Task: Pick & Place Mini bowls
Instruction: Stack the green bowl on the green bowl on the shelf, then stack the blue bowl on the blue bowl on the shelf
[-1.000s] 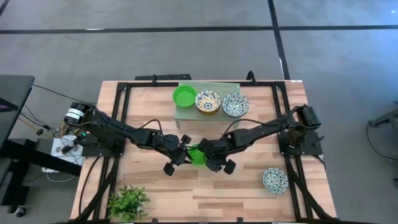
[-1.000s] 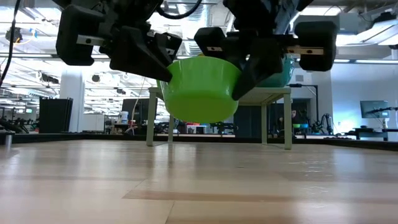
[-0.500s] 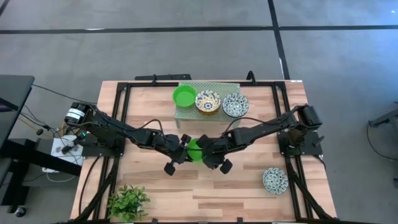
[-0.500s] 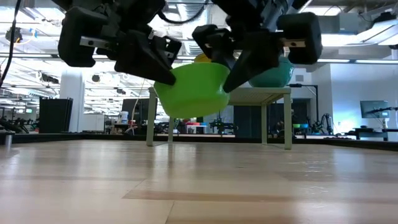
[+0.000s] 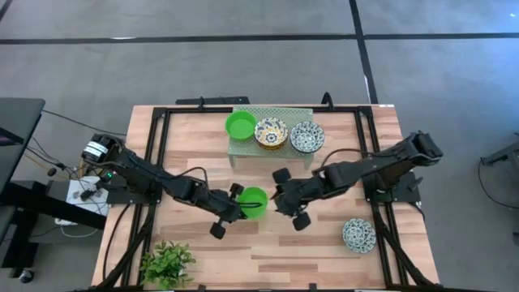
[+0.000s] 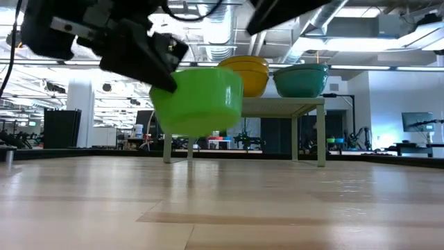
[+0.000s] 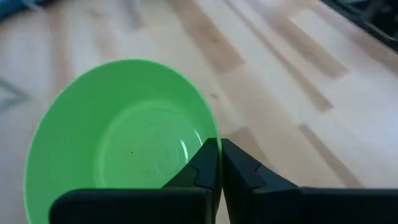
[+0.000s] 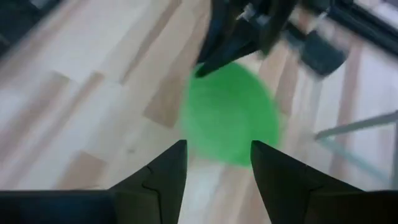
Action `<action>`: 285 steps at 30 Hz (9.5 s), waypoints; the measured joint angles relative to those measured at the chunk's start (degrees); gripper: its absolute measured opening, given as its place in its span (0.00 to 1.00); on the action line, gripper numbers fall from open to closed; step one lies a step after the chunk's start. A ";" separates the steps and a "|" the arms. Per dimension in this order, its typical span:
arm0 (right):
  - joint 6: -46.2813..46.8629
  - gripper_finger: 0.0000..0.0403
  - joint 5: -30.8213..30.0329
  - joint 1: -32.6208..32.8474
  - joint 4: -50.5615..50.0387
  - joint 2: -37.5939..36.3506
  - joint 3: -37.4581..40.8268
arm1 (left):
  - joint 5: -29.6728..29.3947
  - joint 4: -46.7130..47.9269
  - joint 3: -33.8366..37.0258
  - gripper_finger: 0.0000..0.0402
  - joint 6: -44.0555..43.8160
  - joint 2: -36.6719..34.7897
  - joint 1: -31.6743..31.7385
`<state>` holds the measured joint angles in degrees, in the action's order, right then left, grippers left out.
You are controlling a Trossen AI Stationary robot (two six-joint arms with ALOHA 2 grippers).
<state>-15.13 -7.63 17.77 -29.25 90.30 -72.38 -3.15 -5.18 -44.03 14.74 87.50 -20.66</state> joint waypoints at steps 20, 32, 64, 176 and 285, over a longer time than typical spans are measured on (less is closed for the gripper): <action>26.32 0.15 -1.80 1.42 -31.26 -7.92 0.11 | -19.78 13.54 -0.36 0.02 3.43 -31.51 11.56; 25.65 0.03 -2.79 -3.14 -36.67 -9.45 0.13 | -11.54 31.60 -20.24 0.02 7.53 -18.68 29.91; 21.99 0.01 -2.77 -3.23 -31.31 -9.94 7.69 | -4.91 34.72 -23.65 0.12 7.33 -8.20 37.70; 77.77 0.05 19.12 22.59 -23.98 -14.08 30.27 | -9.42 23.28 -2.99 0.13 -6.46 -28.66 11.76; 41.03 0.13 13.84 -53.50 -46.34 -10.31 -12.44 | -9.40 17.96 -3.02 0.13 -10.97 -28.63 11.74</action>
<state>25.90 6.21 -35.73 -75.59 79.99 -84.82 -12.56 12.78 -47.05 3.77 58.87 -8.93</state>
